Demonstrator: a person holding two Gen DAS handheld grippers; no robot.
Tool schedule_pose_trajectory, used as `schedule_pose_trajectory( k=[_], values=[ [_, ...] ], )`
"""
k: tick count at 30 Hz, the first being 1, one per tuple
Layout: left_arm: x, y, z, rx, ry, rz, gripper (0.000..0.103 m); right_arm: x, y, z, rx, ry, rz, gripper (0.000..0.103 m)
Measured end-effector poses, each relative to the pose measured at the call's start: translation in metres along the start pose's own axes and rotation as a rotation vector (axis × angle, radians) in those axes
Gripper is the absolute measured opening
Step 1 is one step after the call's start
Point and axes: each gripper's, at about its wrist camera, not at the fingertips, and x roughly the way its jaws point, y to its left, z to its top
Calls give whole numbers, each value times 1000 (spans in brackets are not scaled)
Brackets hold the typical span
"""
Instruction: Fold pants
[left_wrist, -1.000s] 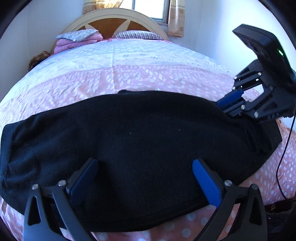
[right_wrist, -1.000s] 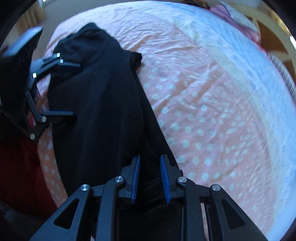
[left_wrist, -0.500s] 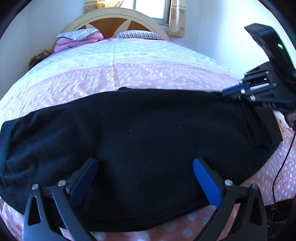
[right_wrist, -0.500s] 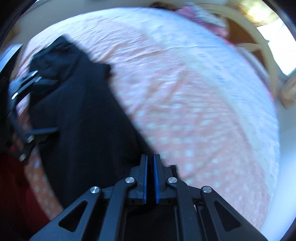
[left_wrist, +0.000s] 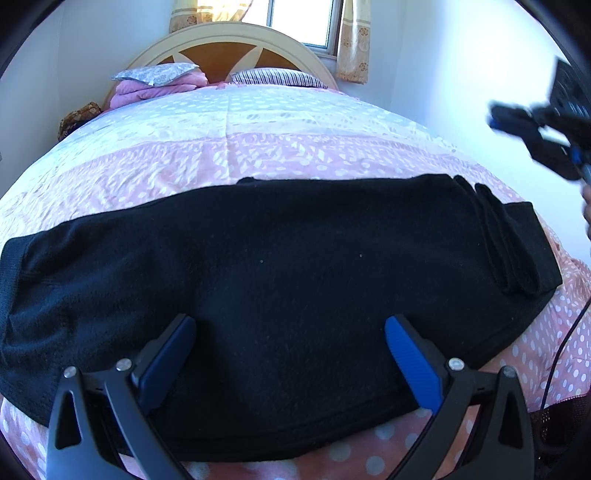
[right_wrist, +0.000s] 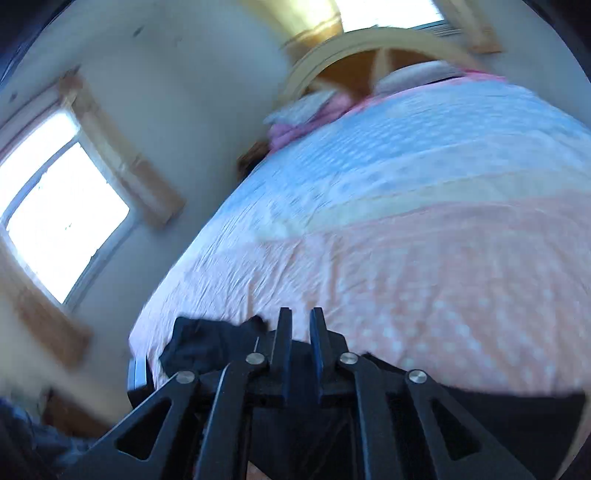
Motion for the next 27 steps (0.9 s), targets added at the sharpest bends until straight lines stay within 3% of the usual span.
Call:
schedule_pose_trajectory(
  k=[3, 7, 10, 12, 17, 19, 22, 23, 25, 27],
  values=[
    [0, 0, 0, -4, -7, -1, 103, 1, -4, -36, 16, 82, -157, 22],
    [0, 2, 2, -4, 5, -14, 103, 17, -4, -101, 150, 107, -135, 23],
    [0, 3, 7, -7, 28, -27, 103, 9, 13, -138, 102, -91, -142, 36],
    [-7, 4, 9, -3, 32, -45, 103, 6, 15, -144, 121, -143, -121, 42],
    [-37, 23, 7, -45, -62, -50, 103, 8, 24, -146, 146, -164, -123, 49],
    [-50, 40, 2, -91, -96, -28, 103, -1, 30, -145, 147, -203, -60, 49],
    [-72, 85, -16, -192, -122, 50, 103, -6, 51, -153, 181, -277, 136, 51],
    [-80, 98, -23, -216, -132, 82, 103, -6, 59, -156, 176, -291, 160, 58],
    [-97, 127, -38, -270, -164, 181, 103, 2, 77, -166, 150, -296, 129, 69],
    [-111, 153, -49, -334, -198, 264, 103, 20, 95, -174, 115, -242, 62, 69]
  ],
)
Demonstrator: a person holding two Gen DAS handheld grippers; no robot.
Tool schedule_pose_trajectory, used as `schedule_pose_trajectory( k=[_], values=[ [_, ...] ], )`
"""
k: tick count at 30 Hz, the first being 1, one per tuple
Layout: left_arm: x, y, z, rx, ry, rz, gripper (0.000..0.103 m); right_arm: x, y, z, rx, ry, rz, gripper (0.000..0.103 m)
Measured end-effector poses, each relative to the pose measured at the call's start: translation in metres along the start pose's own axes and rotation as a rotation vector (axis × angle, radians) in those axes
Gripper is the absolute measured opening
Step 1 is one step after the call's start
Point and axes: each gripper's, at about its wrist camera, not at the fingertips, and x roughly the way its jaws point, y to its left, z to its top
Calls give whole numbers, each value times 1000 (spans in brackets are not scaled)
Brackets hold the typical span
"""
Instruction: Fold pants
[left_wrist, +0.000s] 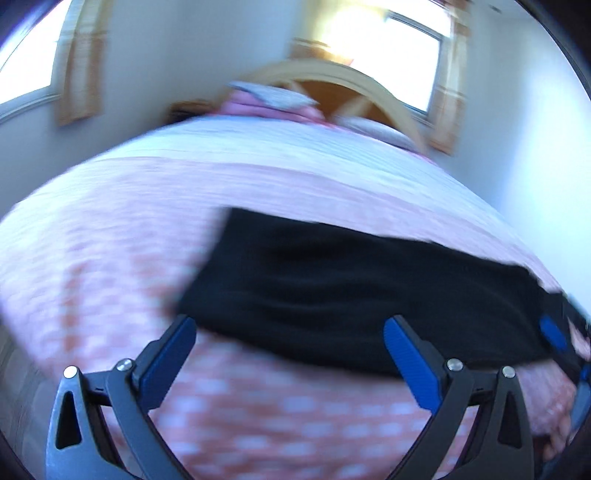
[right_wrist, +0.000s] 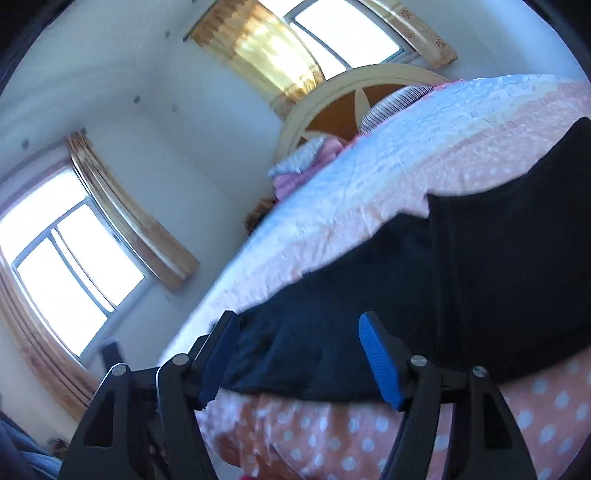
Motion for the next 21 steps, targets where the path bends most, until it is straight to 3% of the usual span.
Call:
schedule_pose_trajectory(
  k=[5, 10, 13, 16, 17, 19, 21],
  values=[
    [6, 39, 4, -152, -22, 21, 103, 44, 25, -32, -75, 120, -54, 69],
    [29, 42, 6, -264, 5, -83, 103, 50, 44, -45, -162, 116, -108, 72],
    [43, 40, 12, -267, -2, -31, 101, 49, 39, -47, -118, 108, -86, 72],
    [50, 40, 17, -253, -27, -38, 99, 49, 29, -42, -85, 103, -59, 72],
    [56, 38, 18, -229, -12, -55, 97, 51, 24, -38, -84, 103, -56, 72],
    [55, 37, 19, -186, -37, -52, 86, 50, 25, -39, -89, 101, -59, 72],
    [52, 31, 21, -110, -73, -43, 86, 51, 28, -41, -105, 101, -64, 73]
  ],
)
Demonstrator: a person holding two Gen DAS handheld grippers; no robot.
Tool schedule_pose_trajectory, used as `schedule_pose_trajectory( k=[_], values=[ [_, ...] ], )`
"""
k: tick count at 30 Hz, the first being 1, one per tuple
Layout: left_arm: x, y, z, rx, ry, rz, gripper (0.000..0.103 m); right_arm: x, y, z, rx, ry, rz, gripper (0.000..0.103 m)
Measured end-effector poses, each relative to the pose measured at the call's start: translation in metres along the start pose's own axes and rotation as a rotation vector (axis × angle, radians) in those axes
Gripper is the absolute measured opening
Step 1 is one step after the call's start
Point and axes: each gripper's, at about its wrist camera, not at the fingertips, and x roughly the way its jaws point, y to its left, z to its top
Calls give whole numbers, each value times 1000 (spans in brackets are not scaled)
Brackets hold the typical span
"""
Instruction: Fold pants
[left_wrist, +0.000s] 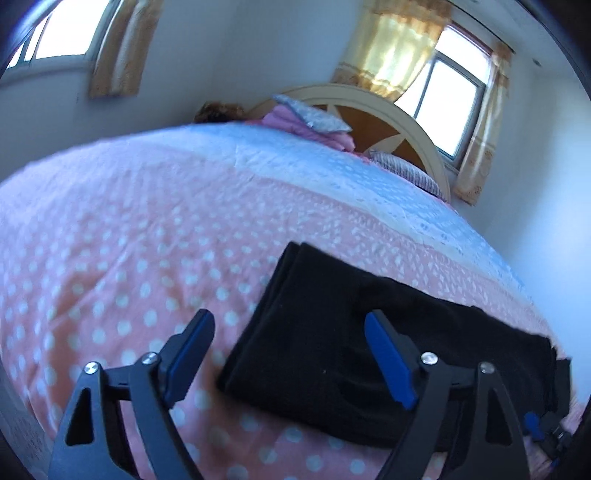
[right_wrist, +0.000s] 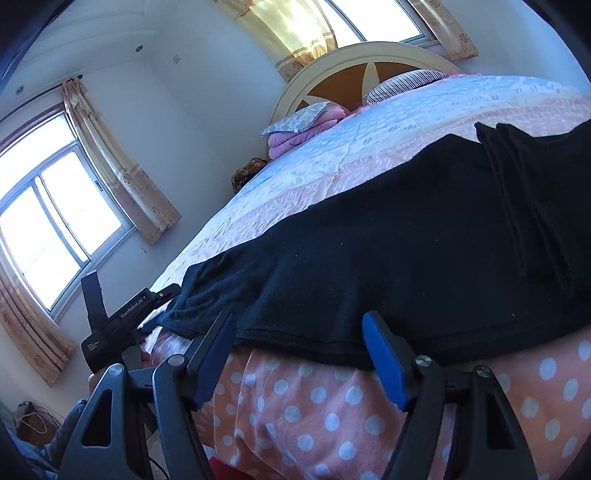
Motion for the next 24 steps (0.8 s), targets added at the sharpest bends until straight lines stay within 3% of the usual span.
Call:
schedule_pose_trajectory(
  k=[2, 3, 6, 8, 12, 14, 16, 20, 24],
  values=[
    [11, 3, -1, -31, 94, -80, 85, 0, -1, 1, -3, 0, 1, 73],
    [14, 5, -3, -62, 108, -86, 83, -1, -3, 0, 5, -1, 5, 74],
    [14, -3, -3, -18, 137, -48, 83, -2, -6, 2, 42, 0, 19, 75],
    [14, -1, -1, -59, 154, -48, 80, -1, -4, 4, 41, 5, 15, 76],
    [12, 20, 2, -191, 175, -75, 38, -1, -2, 4, 30, 6, 9, 77],
    [7, 31, 2, -252, 189, -142, 28, 1, -3, 7, 39, 10, 16, 78],
    [2, 29, 2, -252, 180, -161, 24, 2, -3, 8, 38, 17, 19, 78],
    [-9, 10, 5, -189, 140, -128, 22, 2, -3, 10, 42, 32, 20, 78],
    [-30, -17, 23, -109, 92, -173, 21, -3, 4, 21, 19, 63, 3, 78]
  ],
)
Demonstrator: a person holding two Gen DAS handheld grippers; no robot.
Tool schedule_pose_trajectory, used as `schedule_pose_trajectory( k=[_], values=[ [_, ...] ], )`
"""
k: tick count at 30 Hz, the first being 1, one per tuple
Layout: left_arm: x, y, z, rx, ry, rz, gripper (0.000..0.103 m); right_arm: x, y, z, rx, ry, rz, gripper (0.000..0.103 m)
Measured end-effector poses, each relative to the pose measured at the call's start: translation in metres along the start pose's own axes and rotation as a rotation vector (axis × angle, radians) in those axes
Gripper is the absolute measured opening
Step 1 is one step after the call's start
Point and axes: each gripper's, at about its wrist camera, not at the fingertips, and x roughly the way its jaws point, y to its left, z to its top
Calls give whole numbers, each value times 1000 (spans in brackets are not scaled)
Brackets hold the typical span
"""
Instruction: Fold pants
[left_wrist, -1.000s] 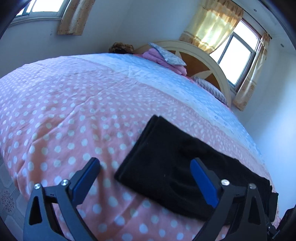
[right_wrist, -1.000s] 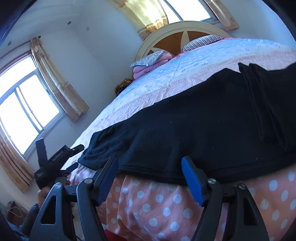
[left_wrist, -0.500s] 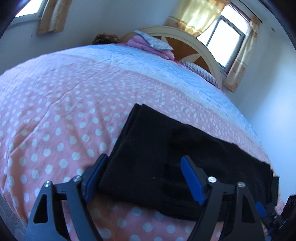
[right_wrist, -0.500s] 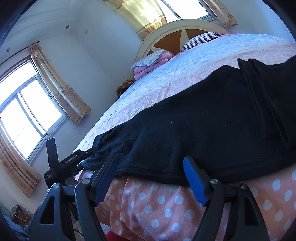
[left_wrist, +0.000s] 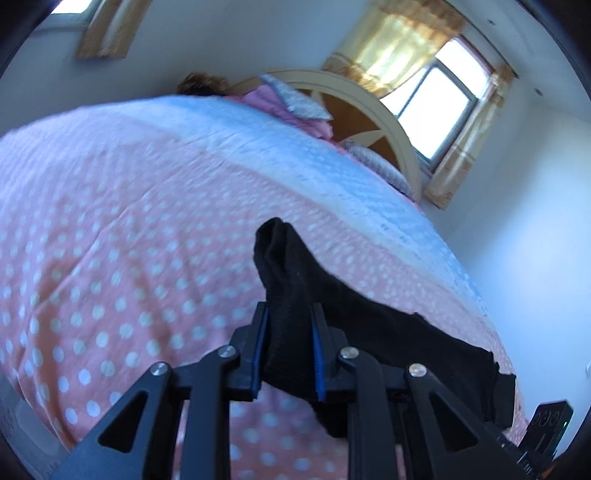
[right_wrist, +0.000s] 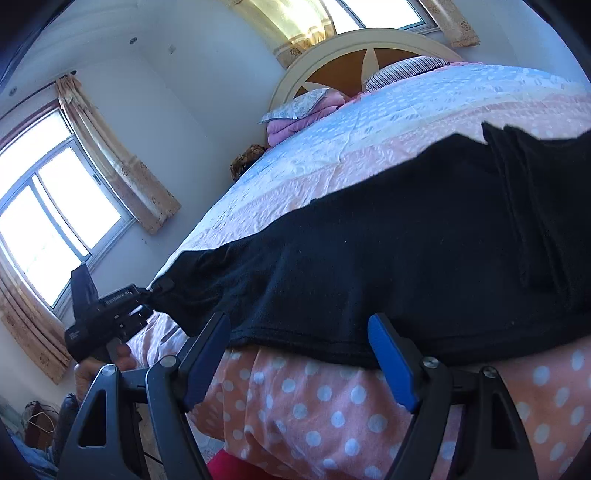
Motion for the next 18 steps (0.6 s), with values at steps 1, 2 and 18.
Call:
schedule_pose_trajectory(
  k=[1, 2, 18],
  values=[
    [-4, -10, 6, 26, -3, -22, 21, -6, 5, 4, -22, -23, 21, 78],
    [-9, -20, 10, 46, -5, -44, 21, -12, 13, 7, -55, -46, 40, 78],
    [-22, -132, 24, 190, 81, -196, 20, 47, 121, 32, -375, -164, 119, 78]
  ],
)
